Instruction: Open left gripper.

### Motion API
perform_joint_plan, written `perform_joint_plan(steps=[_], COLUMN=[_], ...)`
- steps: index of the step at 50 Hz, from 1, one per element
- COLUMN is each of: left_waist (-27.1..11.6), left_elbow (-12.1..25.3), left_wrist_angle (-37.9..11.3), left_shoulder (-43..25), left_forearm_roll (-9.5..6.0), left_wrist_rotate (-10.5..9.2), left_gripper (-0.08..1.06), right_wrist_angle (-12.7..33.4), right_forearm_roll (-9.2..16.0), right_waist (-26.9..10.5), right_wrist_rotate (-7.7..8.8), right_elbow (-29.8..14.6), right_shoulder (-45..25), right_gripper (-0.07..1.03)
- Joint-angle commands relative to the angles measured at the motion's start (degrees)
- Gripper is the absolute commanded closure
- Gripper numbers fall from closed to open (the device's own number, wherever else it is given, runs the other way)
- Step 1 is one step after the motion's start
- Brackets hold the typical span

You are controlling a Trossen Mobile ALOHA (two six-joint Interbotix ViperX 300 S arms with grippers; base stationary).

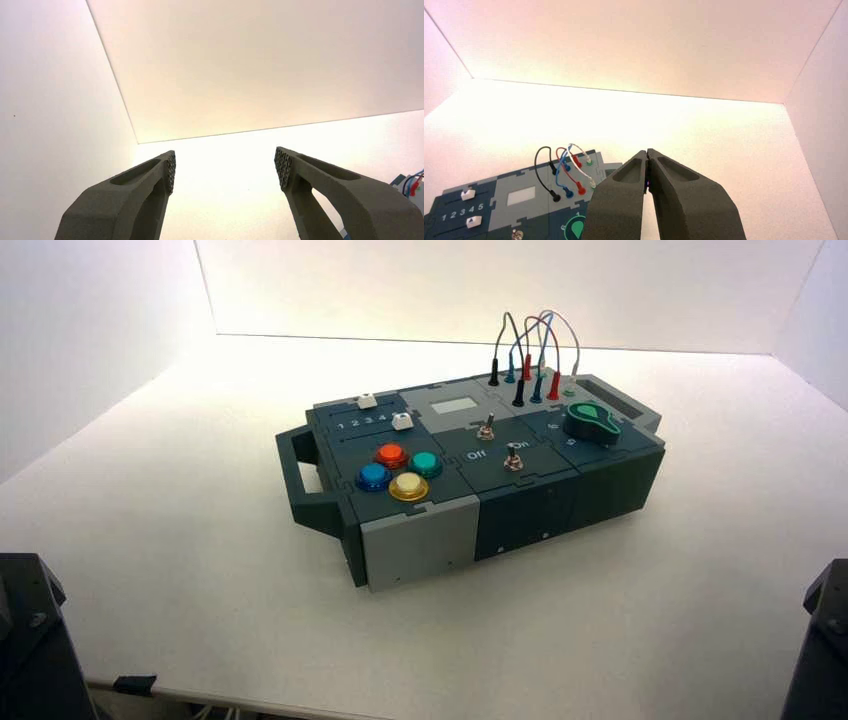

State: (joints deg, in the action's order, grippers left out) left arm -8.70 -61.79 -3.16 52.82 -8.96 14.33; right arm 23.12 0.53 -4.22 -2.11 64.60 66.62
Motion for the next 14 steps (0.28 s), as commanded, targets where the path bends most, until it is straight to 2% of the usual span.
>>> perform_joint_plan(steps=[1, 14], left_waist=[0.00, 0.00], left_elbow=[2.11, 2.11], left_wrist_angle=[0.26, 0.26], left_shoulder=[0.00, -0.18], left_forearm_roll=[0.00, 0.00], left_wrist_rotate=[0.18, 0.18], left_gripper=[-0.05, -0.05], right_wrist_angle=[-0.44, -0.35], right_forearm_roll=[0.18, 0.18], right_waist=[-0.18, -0.26], right_wrist_rotate=[-0.09, -0.09], right_elbow=[-1.23, -1.23], right_shoulder=[-0.62, -0.62], right_gripper=[0.98, 0.98])
